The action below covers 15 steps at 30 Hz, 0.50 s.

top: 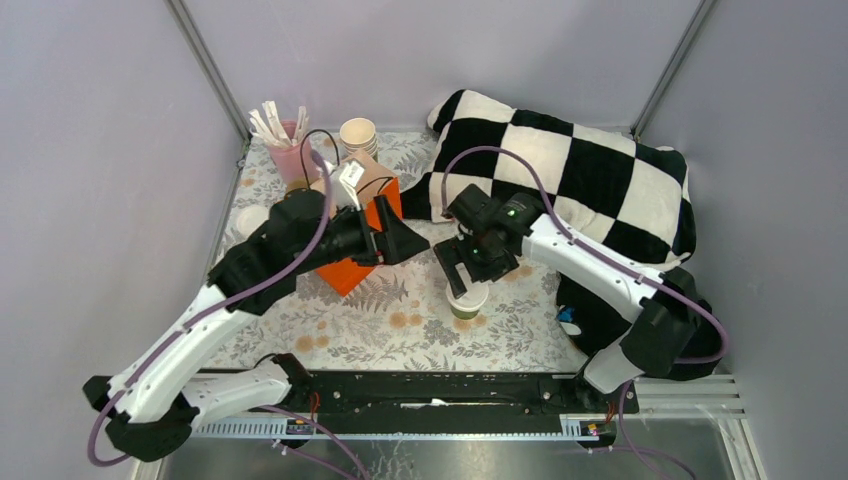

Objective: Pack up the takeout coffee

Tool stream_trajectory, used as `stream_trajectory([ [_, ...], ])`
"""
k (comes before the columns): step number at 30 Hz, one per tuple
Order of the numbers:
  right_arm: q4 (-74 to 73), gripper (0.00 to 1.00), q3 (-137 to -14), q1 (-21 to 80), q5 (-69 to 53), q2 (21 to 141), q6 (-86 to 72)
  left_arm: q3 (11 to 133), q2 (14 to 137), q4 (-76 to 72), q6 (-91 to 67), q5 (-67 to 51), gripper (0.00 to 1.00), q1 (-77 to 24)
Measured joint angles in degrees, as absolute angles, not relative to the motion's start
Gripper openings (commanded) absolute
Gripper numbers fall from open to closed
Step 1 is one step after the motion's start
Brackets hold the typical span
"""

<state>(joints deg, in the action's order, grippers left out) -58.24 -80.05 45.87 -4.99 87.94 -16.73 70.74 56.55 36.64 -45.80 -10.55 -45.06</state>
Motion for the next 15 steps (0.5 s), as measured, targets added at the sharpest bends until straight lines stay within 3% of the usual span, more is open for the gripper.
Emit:
stream_trajectory([
  [15,-61.5,1.00,-86.3,51.9,4.0,96.3,-17.4,72.4,56.1,40.9,-44.6,-7.0,0.91,-45.1],
])
